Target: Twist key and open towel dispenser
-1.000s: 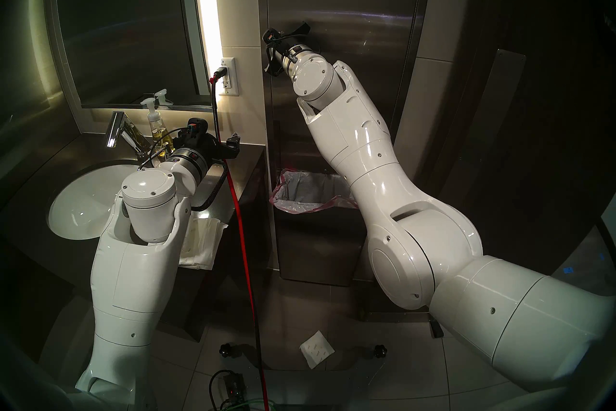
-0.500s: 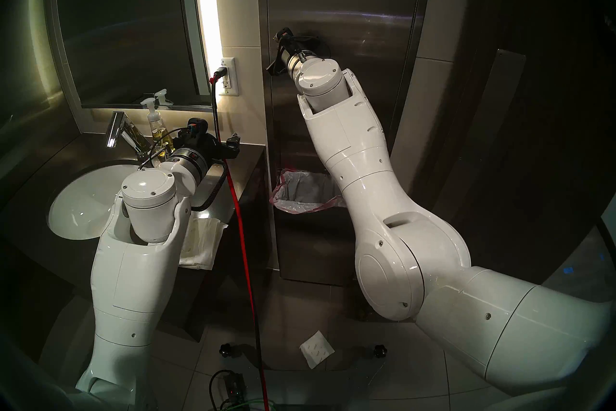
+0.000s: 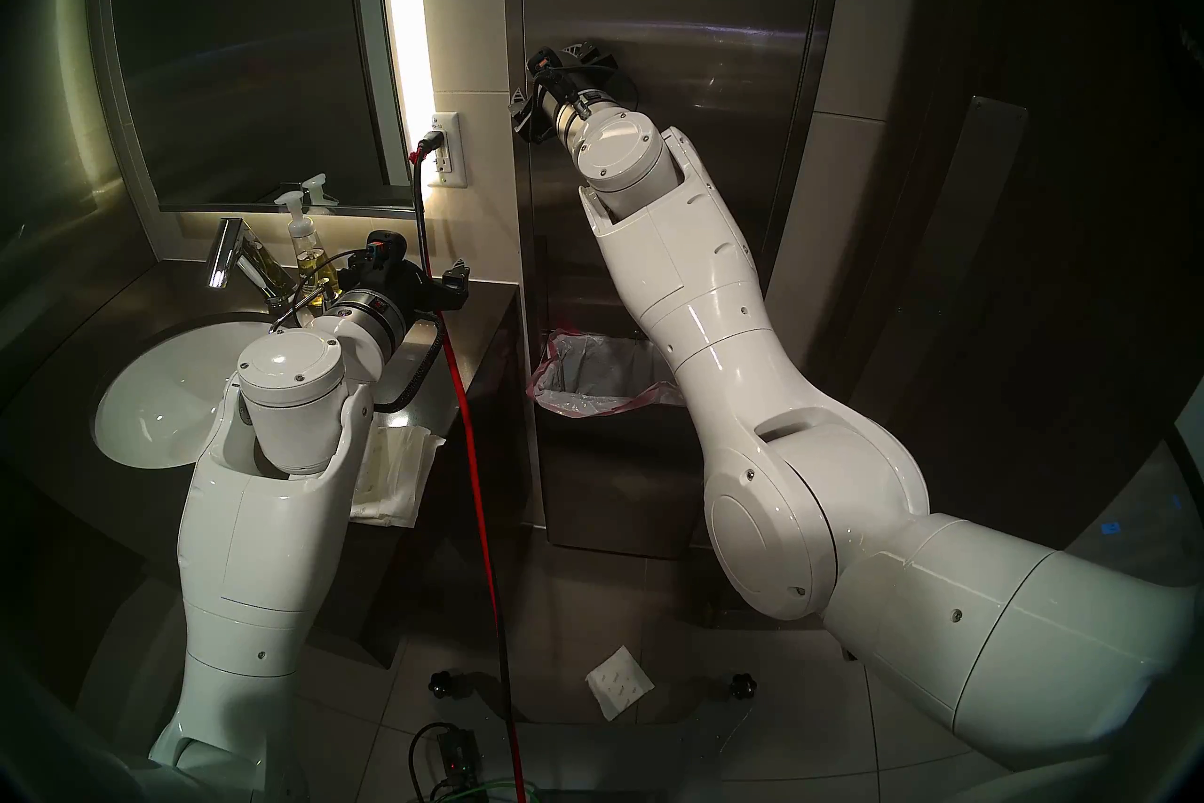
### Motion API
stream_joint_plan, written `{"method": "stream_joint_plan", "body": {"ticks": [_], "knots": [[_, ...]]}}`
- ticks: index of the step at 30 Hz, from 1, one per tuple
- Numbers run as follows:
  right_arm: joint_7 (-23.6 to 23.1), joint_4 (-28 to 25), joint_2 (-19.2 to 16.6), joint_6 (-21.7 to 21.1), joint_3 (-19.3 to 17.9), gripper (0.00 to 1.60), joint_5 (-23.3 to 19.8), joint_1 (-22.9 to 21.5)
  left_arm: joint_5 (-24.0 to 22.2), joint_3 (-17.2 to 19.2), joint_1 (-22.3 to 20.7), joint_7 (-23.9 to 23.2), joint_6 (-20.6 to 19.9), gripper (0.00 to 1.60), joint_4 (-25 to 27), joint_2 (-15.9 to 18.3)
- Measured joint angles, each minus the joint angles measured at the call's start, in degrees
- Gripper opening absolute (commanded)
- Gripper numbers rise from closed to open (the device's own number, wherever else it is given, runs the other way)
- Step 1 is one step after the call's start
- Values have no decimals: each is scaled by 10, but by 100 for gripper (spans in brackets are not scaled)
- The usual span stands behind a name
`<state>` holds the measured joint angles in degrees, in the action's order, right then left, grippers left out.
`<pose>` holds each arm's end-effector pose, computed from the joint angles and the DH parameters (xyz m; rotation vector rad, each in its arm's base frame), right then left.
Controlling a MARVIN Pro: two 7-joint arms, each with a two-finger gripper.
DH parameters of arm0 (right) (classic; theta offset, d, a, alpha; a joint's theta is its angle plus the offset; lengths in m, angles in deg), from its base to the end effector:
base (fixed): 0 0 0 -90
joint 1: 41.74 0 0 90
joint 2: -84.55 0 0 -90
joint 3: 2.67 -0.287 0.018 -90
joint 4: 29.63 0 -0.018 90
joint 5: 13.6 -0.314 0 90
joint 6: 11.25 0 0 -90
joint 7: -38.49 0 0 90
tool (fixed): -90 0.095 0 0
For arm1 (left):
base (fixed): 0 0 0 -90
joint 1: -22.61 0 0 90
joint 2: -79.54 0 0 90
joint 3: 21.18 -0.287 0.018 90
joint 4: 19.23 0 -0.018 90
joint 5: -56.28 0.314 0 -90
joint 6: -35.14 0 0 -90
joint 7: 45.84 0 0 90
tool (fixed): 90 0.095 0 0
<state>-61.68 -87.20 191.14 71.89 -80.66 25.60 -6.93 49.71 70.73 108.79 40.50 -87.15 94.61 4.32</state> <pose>0.5942 0.2269 -0.0079 1.5526 0.9820 2.2706 0.4173 0.0500 -0.1554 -2.2611 0.2299 -2.0752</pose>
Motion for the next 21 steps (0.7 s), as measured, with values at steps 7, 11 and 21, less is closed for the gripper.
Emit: {"method": "stream_joint_plan", "body": {"ticks": [7, 11, 21], "knots": [[-1, 3, -3, 4, 6, 8, 6, -7, 1, 0, 0, -1, 0, 160, 0, -1], [-1, 3, -5, 4, 7, 0, 7, -7, 1, 1, 0, -1, 0, 160, 0, -1], [-15, -8, -12, 4, 7, 142, 7, -6, 2, 1, 0, -2, -1, 160, 0, -2]]}}
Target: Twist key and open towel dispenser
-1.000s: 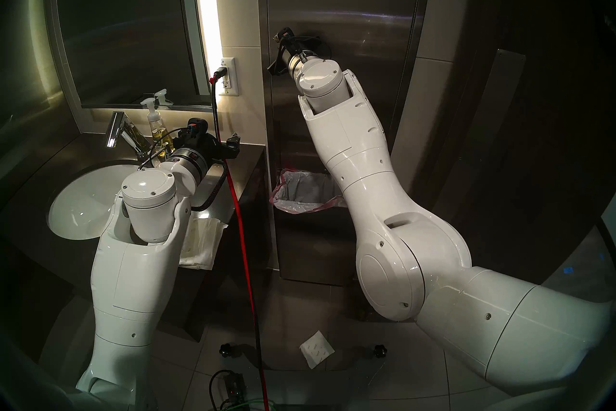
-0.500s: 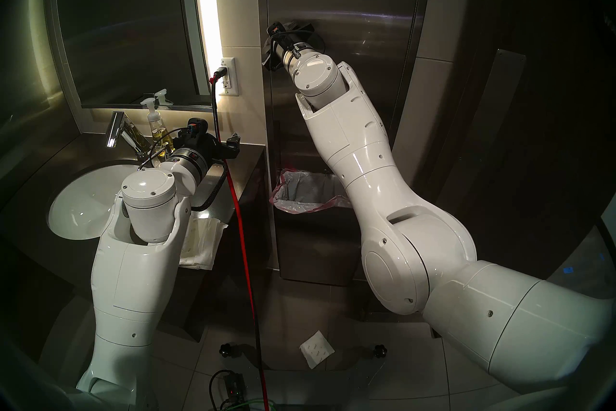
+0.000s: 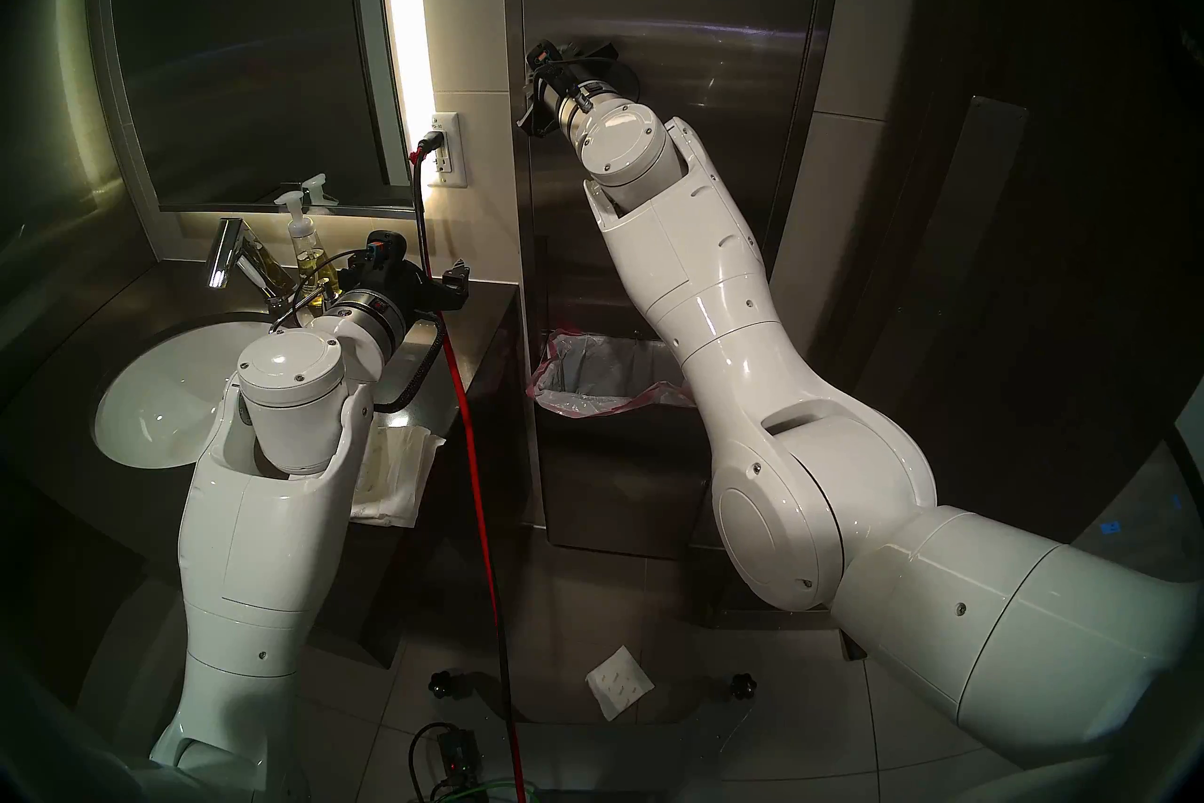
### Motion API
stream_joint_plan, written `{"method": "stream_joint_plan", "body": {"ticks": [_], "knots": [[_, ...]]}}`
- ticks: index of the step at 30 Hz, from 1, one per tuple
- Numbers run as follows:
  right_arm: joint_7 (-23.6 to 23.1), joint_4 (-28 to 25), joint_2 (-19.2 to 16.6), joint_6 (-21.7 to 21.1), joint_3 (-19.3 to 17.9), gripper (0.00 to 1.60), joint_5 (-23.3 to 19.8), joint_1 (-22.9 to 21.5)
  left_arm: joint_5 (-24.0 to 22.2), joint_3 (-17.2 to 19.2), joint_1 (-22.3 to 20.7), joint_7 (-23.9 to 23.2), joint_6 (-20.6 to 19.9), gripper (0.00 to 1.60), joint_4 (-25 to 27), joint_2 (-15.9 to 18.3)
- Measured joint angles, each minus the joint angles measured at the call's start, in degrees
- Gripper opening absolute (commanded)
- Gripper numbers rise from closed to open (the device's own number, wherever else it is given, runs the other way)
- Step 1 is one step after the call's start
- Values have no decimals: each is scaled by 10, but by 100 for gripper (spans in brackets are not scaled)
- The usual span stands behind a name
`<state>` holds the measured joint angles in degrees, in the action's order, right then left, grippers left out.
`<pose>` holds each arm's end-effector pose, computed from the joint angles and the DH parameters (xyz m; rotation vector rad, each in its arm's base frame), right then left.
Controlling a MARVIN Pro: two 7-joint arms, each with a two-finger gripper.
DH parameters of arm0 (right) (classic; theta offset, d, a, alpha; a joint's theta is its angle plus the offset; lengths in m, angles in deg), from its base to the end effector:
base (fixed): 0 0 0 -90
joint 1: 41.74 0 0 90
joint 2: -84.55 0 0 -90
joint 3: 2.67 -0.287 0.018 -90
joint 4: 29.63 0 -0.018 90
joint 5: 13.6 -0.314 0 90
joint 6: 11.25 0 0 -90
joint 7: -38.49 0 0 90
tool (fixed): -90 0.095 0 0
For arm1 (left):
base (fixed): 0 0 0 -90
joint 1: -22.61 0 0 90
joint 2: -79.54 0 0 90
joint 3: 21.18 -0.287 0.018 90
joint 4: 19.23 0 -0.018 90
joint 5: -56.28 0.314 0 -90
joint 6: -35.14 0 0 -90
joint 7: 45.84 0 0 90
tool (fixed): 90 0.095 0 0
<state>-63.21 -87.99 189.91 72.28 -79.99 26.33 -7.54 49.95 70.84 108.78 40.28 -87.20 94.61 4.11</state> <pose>0.5943 0.2215 -0.0004 1.5077 1.0212 2.2546 0.4173 0.0500 -0.1554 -2.2618 0.2297 -2.0750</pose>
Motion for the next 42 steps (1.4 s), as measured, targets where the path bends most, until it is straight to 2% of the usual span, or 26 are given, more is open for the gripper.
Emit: {"method": "stream_joint_plan", "body": {"ticks": [3, 5, 8, 10, 11, 12, 13, 15, 17, 20, 29, 31, 38, 42], "knots": [[-8, -3, -2, 0, 1, 144, 1, 3, 0, 0, 0, 0, 0, 160, 0, 0], [-11, -4, -3, 0, 1, 137, 1, 6, 1, 0, 0, 0, 0, 160, 0, 0], [-17, -6, -5, -1, 1, 105, 3, 12, 1, 0, 0, -1, 0, 160, 0, -1], [-19, -7, -5, -1, 2, 102, 4, 14, 1, 0, 0, -1, 0, 160, 0, -1], [-20, -9, -6, -2, 2, 88, 4, 16, 1, 1, 0, -1, 0, 160, 0, -1], [-20, -9, -6, -2, 2, 88, 5, 17, 1, 1, 0, -1, 0, 160, 0, -1], [-20, -10, -6, -2, 2, 80, 5, 18, 1, 1, 0, -1, 0, 160, 0, -1], [-20, -10, -6, -2, 2, 78, 6, 19, 2, 1, 0, -1, 0, 160, 0, -1], [-18, -10, -5, -2, 1, 92, 7, 19, 2, 1, 0, -2, 0, 160, 0, -2], [-17, -10, -5, -1, 0, 100, 7, 19, 2, 1, 0, -2, 0, 160, 0, -2], [-15, -9, -4, 5, -6, 94, 7, 17, 3, 1, 0, -3, 0, 160, 0, -3], [-15, -8, -4, 6, -6, 77, 7, 17, 4, 2, 0, -3, 0, 160, 0, -3], [-16, -7, -2, 8, -5, 77, 10, 16, 4, 2, 0, -4, 0, 160, 0, -3], [-16, -3, -1, 9, 0, 65, 13, 13, 5, 2, 0, -4, 0, 160, 0, -4]]}}
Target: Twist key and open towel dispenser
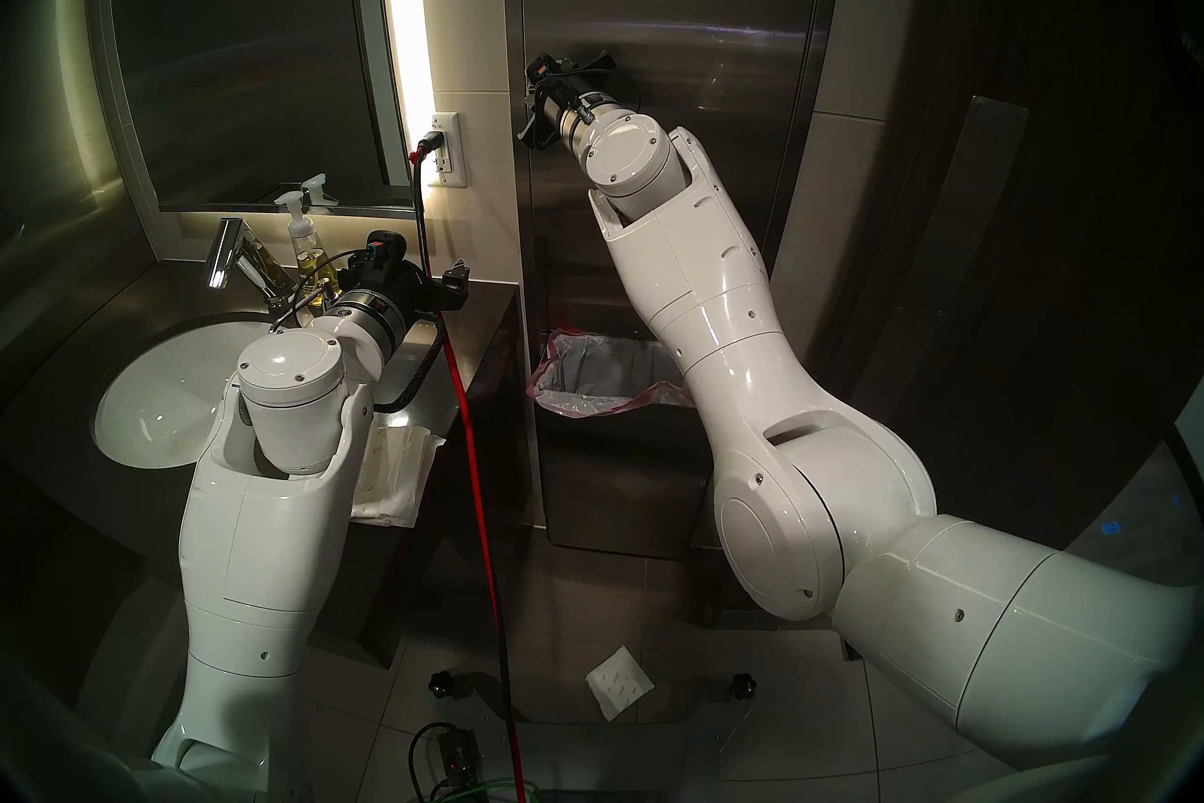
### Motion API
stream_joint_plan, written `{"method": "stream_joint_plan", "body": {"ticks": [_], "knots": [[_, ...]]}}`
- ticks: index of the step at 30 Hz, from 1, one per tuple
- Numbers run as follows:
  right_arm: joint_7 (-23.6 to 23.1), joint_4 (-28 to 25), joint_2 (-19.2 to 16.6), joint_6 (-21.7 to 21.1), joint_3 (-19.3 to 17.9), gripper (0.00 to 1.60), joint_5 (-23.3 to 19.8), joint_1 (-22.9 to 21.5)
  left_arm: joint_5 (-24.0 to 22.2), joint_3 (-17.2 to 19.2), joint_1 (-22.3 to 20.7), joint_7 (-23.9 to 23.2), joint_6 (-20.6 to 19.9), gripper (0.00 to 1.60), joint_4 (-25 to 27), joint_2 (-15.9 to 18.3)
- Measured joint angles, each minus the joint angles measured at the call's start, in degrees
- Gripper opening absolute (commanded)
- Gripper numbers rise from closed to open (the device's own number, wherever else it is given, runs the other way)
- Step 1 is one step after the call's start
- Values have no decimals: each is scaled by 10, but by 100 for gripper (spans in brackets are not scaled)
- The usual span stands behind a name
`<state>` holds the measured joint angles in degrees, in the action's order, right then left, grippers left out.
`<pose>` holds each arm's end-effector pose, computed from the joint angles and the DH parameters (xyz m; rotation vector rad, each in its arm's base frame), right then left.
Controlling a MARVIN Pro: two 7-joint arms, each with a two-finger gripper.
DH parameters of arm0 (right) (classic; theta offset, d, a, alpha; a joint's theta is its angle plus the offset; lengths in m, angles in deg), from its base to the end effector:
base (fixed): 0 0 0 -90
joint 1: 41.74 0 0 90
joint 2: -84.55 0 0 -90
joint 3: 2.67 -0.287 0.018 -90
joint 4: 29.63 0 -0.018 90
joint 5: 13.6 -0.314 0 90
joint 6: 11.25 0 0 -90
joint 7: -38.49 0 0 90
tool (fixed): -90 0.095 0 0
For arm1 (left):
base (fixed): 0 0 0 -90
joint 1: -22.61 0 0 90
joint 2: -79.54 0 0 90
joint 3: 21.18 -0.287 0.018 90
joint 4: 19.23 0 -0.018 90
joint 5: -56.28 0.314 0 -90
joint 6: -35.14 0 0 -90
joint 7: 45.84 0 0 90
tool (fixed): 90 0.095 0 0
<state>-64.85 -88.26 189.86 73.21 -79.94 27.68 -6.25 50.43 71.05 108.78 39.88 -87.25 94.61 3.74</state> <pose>0.5927 0.2235 -0.0131 1.5081 1.0761 2.2335 0.4173 0.0500 -0.1555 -2.2622 0.2296 -2.0743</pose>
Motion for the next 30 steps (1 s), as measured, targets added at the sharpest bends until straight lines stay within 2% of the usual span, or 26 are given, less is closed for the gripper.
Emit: {"method": "stream_joint_plan", "body": {"ticks": [4, 8, 10, 11, 12, 15, 19, 21, 22, 25, 27, 30], "knots": [[0, 5, 2, 0, 4, 63, 3, -5, 1, 0, 0, 0, 0, 160, 0, 0], [0, 6, 4, 0, 6, 70, 5, -9, 1, 0, 0, -1, 0, 160, 0, -1], [0, 7, 4, 0, 6, 80, 6, -10, 1, 1, 0, -1, 0, 160, 0, -1], [0, 7, 5, 0, 6, 92, 6, -10, 1, 1, 0, -1, 0, 160, 0, -1], [0, 7, 5, 0, 6, 110, 6, -11, 1, 1, 0, -1, 0, 160, 0, -1], [-1, 7, 4, 0, 6, 123, 7, -11, 2, 1, 0, -2, 0, 160, 0, -1], [-4, 5, 1, 0, 5, 128, 9, -10, 2, 1, 0, -2, 0, 160, 0, -2], [-5, 4, -1, -1, 3, 125, 9, -10, 2, 1, 0, -2, 0, 160, 0, -2], [-6, 3, -2, -1, 3, 108, 9, -10, 2, 1, 0, -2, 0, 160, 0, -2], [-8, 3, -5, -2, -1, 82, 10, -9, 3, 1, 0, -3, 0, 160, 0, -2], [-9, 3, -7, -2, -3, 76, 10, -9, 3, 1, 0, -3, 0, 160, 0, -2], [-9, 4, -8, -2, -6, 75, 10, -9, 3, 2, 0, -3, 0, 160, 0, -3]]}}
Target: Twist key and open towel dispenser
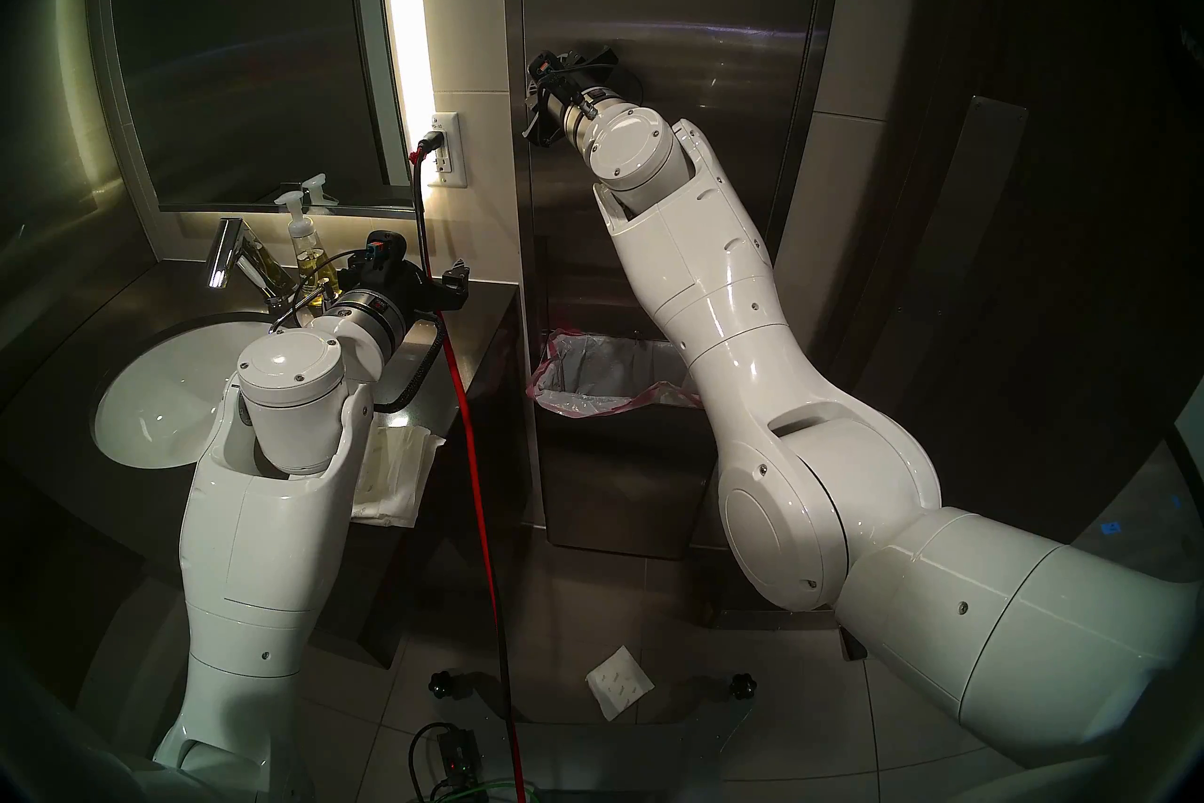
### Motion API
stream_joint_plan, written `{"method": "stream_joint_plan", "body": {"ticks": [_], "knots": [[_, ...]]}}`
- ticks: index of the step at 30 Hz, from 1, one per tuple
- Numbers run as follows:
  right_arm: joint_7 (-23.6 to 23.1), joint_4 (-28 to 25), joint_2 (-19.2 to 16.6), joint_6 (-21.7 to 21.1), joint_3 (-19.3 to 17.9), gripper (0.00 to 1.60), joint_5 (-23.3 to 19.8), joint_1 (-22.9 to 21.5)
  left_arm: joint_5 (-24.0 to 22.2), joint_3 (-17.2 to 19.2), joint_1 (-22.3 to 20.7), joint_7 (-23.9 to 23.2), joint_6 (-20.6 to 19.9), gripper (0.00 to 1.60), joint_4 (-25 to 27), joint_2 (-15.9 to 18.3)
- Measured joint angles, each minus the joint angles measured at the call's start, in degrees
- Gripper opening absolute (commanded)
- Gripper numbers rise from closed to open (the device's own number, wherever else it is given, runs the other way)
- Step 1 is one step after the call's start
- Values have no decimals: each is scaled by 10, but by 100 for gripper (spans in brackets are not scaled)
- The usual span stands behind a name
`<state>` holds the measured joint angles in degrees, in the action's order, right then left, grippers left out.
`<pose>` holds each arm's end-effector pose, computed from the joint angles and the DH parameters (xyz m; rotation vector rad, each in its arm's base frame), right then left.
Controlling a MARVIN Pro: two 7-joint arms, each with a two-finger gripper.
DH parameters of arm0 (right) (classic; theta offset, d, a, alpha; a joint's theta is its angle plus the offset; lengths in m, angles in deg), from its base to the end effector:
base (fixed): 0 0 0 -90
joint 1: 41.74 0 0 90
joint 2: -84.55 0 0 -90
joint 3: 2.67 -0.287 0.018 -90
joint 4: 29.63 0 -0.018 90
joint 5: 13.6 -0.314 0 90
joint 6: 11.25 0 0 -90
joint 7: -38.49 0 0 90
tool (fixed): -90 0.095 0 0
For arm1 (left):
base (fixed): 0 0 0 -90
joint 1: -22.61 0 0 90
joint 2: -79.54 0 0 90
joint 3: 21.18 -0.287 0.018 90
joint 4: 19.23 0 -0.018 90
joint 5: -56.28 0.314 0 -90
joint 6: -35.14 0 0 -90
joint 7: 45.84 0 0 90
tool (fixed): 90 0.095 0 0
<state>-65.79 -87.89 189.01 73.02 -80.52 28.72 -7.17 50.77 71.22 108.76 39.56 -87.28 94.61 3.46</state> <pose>0.5976 0.2137 -0.0091 1.5001 1.0836 2.2014 0.4173 0.0501 -0.1555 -2.2623 0.2295 -2.0746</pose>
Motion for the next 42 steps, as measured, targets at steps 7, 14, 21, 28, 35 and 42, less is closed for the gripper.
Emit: {"method": "stream_joint_plan", "body": {"ticks": [7, 14, 21, 28, 35, 42], "knots": [[1, 5, 0, 2, -5, 87, 0, -2, 1, 0, 0, -1, 0, 160, 0, -1], [1, 12, 3, 5, -7, 93, 1, -5, 2, 1, 0, -2, 0, 160, 0, -1], [1, 21, 7, 9, -7, 66, 2, -7, 3, 1, 0, -2, 0, 160, 0, -2], [2, 28, 10, 12, -7, 61, 4, -11, 4, 2, 0, -3, 0, 160, 0, -3], [4, 38, 13, 15, -9, 8, 6, -17, 5, 2, 0, -4, 0, 160, 0, -3], [8, 46, 17, 18, -17, 0, 5, -23, 6, 3, 0, -4, 0, 160, 0, -4]]}}
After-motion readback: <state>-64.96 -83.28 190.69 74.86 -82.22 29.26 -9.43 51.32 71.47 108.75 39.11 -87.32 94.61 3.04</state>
